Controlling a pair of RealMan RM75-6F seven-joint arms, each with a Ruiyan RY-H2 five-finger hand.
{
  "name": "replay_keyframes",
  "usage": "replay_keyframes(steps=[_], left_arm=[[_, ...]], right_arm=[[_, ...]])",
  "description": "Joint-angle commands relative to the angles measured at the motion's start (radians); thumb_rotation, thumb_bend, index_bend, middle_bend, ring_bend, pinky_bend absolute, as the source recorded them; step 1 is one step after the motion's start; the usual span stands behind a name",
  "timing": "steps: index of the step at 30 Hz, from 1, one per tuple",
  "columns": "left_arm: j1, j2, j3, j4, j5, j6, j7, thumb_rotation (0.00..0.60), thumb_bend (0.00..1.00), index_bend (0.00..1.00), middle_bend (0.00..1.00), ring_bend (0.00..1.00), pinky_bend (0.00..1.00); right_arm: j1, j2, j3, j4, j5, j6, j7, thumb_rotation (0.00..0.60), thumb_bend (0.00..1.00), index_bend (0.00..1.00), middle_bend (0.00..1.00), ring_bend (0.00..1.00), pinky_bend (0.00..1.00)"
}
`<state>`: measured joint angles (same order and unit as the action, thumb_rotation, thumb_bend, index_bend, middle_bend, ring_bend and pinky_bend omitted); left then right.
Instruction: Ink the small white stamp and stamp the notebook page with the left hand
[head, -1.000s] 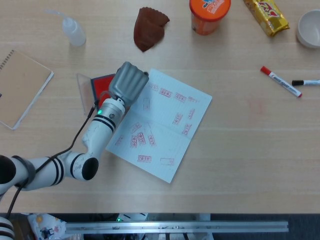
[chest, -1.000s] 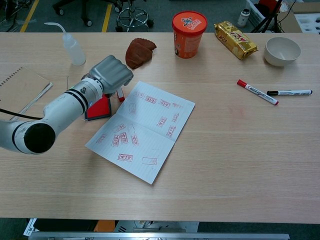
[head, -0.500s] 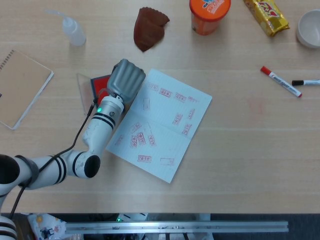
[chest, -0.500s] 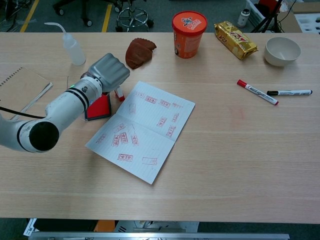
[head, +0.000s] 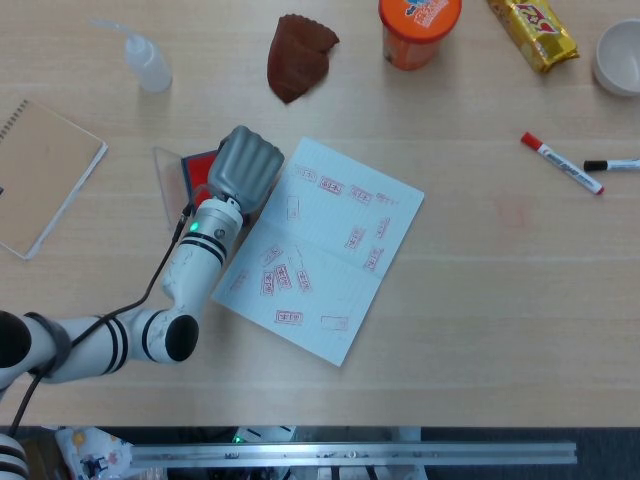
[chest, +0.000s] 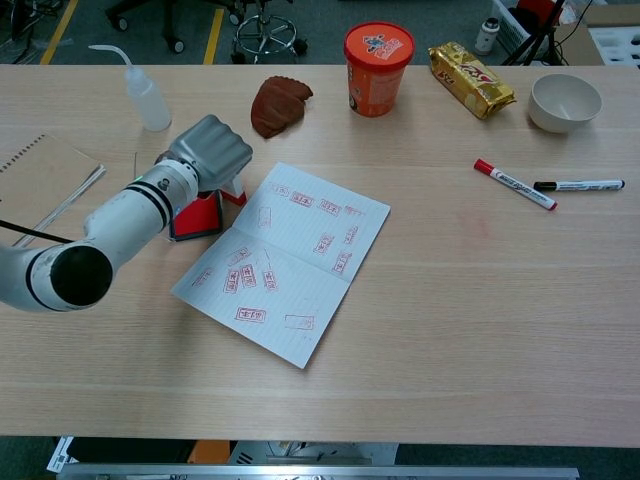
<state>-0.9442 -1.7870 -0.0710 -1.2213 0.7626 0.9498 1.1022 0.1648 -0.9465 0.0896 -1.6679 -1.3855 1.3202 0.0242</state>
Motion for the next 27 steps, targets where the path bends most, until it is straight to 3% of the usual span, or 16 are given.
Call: replay_keyframes(steps=[1, 13, 27], left_arm=[[0.000, 0.005, -0.007, -0.018, -0.018, 0.003, -0.001, 0.600, 0.27, 0.47, 0.98, 1.00, 1.00], [-0.017, 0.014, -0.035, -0.040, -0.102, -0.017, -0.023, 0.600, 0.27, 0.47, 0.98, 1.00, 1.00], [-0.025, 0.001, -0.019, -0.035, -0.084, -0.011, -0.063, 0.600, 0.27, 0.50, 0.98, 1.00, 1.00]], right_arm=[[-0.001, 0.001, 0.000, -0.001, -0.002, 0.002, 0.000, 0.600, 0.07, 0.43, 0.51, 0.41, 0.52], [-0.008, 0.006, -0.001, -0.006, -0.001, 0.009, -0.001, 0.600, 0.07, 0.43, 0.51, 0.41, 0.52], [-0.008, 0.005, 0.000, -0.002, 0.001, 0.006, -0.001, 0.600, 0.07, 0.43, 0.51, 0.41, 0.52]])
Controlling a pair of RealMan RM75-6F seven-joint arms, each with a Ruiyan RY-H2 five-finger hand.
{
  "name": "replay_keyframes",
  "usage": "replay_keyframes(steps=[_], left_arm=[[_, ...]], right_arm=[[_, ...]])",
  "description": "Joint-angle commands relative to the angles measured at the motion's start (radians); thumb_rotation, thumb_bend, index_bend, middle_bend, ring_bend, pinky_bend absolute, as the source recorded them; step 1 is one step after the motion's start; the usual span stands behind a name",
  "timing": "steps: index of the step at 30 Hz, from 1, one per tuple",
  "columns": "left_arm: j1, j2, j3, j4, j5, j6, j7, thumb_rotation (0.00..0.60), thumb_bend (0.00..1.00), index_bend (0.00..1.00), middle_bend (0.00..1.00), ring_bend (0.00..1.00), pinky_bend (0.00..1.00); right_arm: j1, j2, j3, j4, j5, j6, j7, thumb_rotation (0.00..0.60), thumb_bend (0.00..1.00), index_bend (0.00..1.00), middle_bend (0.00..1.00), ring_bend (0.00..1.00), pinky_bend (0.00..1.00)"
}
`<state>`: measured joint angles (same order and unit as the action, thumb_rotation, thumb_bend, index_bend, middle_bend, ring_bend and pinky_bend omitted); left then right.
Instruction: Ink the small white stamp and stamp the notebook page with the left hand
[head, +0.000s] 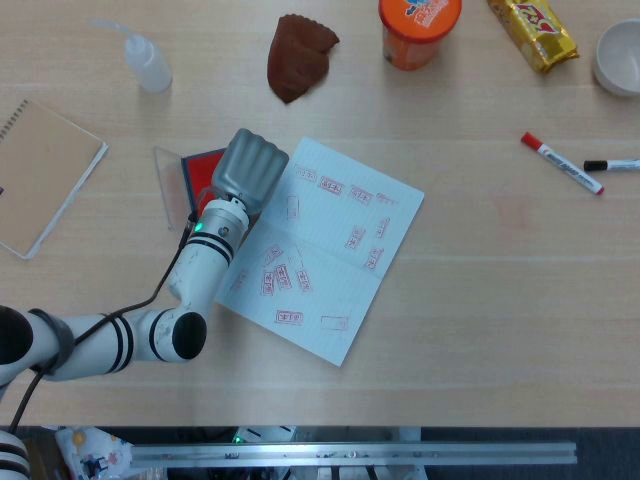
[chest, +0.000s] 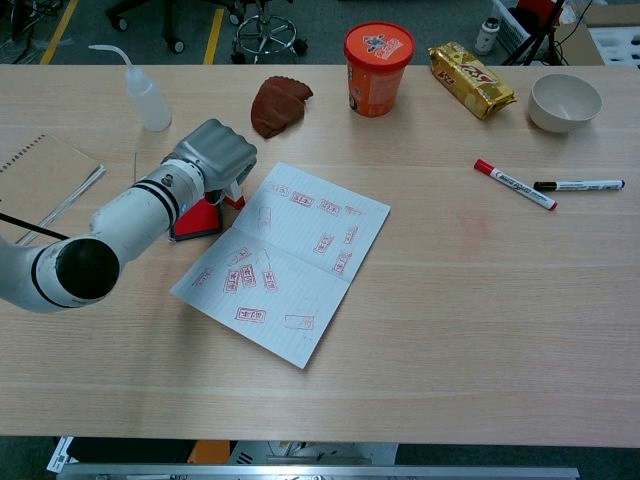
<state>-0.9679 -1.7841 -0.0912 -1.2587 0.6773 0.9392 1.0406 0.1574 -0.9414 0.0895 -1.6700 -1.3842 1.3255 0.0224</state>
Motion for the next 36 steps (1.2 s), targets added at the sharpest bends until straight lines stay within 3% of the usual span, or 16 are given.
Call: replay_keyframes(steps=[1, 36], left_arm=[[-0.003, -0.003, 0.002, 0.005, 0.000, 0.000, -0.001, 0.600, 0.27, 0.50, 0.98, 1.00, 1.00], [-0.001, -0.009, 0.009, 0.024, 0.024, -0.006, -0.068, 0.600, 0.28, 0.55, 0.98, 1.00, 1.00]], right_arm=[[0.000, 0.000, 0.000, 0.001, 0.000, 0.001, 0.001, 0.600, 0.07, 0.43, 0.51, 0.41, 0.52], [0.001, -0.005, 0.001, 0.008, 0.001, -0.005, 0.003, 0.600, 0.07, 0.43, 0.51, 0.41, 0.52]])
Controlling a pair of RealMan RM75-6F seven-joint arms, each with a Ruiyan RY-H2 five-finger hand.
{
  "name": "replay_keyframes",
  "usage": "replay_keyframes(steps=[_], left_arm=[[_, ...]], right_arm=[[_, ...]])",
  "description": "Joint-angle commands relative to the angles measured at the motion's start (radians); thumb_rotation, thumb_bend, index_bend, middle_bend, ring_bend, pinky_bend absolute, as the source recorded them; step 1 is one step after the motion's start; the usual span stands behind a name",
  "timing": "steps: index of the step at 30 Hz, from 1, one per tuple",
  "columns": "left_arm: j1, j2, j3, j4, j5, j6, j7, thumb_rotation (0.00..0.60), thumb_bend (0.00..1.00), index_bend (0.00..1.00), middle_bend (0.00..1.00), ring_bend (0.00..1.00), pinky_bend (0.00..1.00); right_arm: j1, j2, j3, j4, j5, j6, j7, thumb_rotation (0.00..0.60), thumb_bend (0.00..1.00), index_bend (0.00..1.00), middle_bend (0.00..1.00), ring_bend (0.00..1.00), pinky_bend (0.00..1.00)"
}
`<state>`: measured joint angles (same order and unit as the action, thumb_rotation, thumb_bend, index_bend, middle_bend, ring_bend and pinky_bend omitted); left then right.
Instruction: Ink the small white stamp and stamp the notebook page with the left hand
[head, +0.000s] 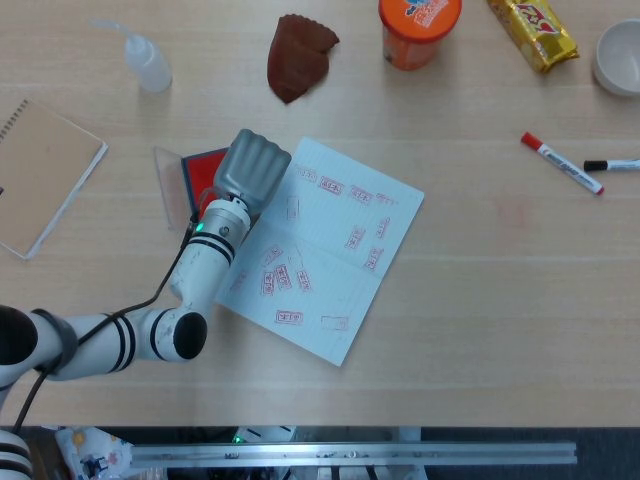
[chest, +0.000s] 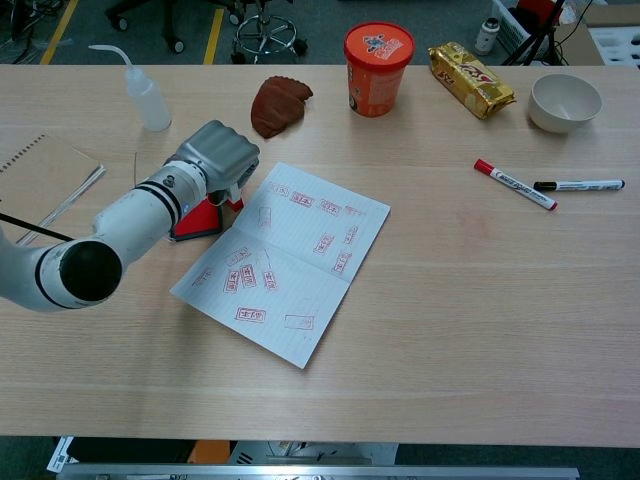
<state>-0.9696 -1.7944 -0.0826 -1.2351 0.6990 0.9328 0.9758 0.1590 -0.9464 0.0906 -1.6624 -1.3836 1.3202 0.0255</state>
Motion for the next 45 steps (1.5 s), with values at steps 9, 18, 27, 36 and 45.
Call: replay_keyframes(steps=[9, 18, 27, 36, 45], left_arm=[[0.004, 0.009, -0.003, -0.009, 0.018, 0.006, -0.021, 0.600, 0.28, 0.56, 0.98, 1.00, 1.00], [0.005, 0.024, -0.001, -0.025, 0.031, 0.013, -0.025, 0.600, 0.28, 0.56, 0.99, 1.00, 1.00], [0.017, 0.080, 0.003, -0.083, 0.081, 0.054, -0.035, 0.600, 0.28, 0.57, 0.99, 1.00, 1.00], [0.054, 0.118, 0.046, -0.074, 0.130, 0.063, -0.055, 0.600, 0.28, 0.57, 0.99, 1.00, 1.00], [0.083, 0.103, 0.060, -0.005, 0.177, 0.058, -0.099, 0.600, 0.28, 0.57, 0.99, 1.00, 1.00]], right_arm=[[0.001, 0.000, 0.000, 0.000, 0.000, -0.001, -0.001, 0.600, 0.07, 0.43, 0.51, 0.41, 0.52], [-0.001, 0.002, 0.000, -0.003, -0.002, 0.003, -0.002, 0.600, 0.07, 0.43, 0.51, 0.41, 0.52], [0.000, 0.002, 0.001, -0.003, -0.007, 0.004, 0.003, 0.600, 0.07, 0.43, 0.51, 0.41, 0.52], [0.000, 0.002, -0.001, -0.007, -0.011, 0.006, 0.000, 0.600, 0.07, 0.43, 0.51, 0.41, 0.52], [-0.003, 0.008, -0.001, -0.028, -0.013, 0.013, -0.018, 0.600, 0.07, 0.43, 0.51, 0.41, 0.52]])
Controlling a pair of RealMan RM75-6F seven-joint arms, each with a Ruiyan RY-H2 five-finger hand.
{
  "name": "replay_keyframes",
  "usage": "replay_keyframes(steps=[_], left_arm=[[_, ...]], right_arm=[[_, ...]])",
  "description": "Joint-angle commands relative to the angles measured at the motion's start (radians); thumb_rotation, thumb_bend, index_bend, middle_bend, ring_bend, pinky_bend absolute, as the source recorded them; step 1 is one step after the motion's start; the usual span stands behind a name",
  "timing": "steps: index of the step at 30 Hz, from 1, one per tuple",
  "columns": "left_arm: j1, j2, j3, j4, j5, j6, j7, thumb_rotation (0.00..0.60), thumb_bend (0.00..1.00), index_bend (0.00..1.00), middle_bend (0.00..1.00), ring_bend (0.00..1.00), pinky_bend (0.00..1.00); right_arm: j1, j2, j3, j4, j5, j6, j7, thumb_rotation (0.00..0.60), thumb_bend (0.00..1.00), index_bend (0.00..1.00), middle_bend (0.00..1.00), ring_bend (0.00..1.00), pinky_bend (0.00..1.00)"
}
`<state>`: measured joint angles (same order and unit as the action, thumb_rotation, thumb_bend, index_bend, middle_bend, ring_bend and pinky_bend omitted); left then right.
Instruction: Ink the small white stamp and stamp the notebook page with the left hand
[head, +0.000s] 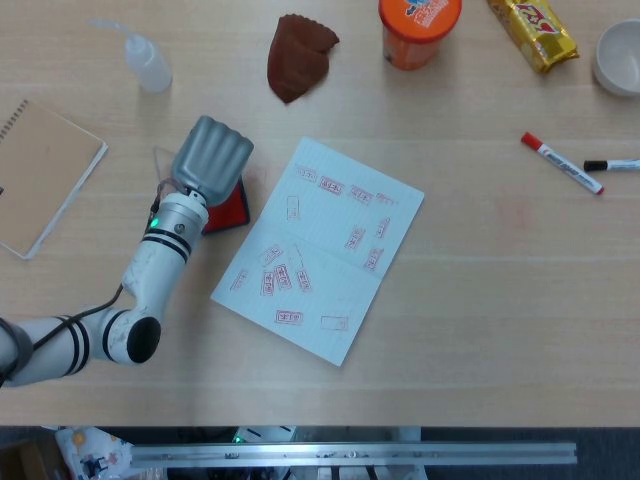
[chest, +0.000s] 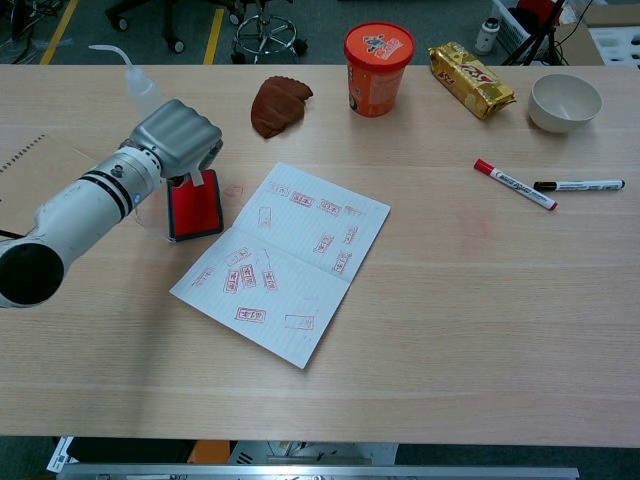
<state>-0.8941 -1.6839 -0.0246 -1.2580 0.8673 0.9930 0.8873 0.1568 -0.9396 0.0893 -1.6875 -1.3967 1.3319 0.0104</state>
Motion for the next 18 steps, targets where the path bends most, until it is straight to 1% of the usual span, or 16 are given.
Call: replay_keyframes(steps=[1, 7, 18], left_arm=[[0.011, -0.012, 0.003, 0.030, 0.014, -0.004, -0.015, 0.600, 0.28, 0.57, 0.99, 1.00, 1.00], [0.027, -0.033, 0.000, 0.085, 0.026, -0.020, -0.038, 0.600, 0.28, 0.57, 0.99, 1.00, 1.00], [0.045, -0.062, -0.010, 0.125, 0.049, -0.035, -0.047, 0.600, 0.28, 0.57, 0.99, 1.00, 1.00]], right_arm=[[-0.001, 0.002, 0.000, -0.005, 0.001, 0.003, -0.005, 0.600, 0.07, 0.43, 0.51, 0.41, 0.52], [-0.003, 0.006, 0.001, -0.013, 0.005, 0.005, -0.013, 0.600, 0.07, 0.43, 0.51, 0.41, 0.52], [-0.003, 0.007, 0.002, -0.015, 0.007, 0.005, -0.015, 0.600, 0.07, 0.43, 0.51, 0.41, 0.52]])
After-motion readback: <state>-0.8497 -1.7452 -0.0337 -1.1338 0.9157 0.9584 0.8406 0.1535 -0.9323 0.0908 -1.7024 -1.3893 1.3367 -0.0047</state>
